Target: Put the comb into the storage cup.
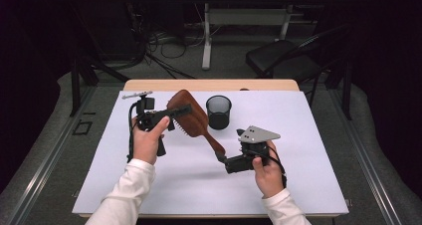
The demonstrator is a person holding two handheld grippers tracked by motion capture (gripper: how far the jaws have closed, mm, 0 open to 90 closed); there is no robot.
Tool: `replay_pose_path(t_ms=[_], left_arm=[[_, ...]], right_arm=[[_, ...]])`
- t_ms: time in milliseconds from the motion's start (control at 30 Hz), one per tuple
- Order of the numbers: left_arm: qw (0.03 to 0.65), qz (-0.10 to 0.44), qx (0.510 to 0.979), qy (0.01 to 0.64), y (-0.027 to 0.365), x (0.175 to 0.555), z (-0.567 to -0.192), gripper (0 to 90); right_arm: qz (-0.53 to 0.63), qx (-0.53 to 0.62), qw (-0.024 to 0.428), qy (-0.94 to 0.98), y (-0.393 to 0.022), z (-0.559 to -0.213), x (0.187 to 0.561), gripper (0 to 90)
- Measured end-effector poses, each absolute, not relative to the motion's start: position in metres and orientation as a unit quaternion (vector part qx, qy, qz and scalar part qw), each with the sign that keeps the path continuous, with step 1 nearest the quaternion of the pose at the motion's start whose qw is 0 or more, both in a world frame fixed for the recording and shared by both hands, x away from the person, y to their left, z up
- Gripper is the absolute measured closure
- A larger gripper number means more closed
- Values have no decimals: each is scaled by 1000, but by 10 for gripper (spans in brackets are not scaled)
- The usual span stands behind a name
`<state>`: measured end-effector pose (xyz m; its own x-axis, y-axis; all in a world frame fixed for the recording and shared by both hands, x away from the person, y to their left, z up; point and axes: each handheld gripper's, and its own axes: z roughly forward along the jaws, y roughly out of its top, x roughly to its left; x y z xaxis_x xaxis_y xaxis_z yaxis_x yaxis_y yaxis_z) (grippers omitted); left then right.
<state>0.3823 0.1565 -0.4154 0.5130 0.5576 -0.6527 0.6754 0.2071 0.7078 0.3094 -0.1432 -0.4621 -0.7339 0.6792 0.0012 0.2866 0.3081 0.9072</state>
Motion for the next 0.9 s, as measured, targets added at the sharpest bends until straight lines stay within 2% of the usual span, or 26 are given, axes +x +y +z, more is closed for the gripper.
replay_pose_path(t_ms=[900], left_arm=[[603,-14,625,495,159,387,-409,517]], right_arm=[[500,322,215,774,-151,-460,311,0]])
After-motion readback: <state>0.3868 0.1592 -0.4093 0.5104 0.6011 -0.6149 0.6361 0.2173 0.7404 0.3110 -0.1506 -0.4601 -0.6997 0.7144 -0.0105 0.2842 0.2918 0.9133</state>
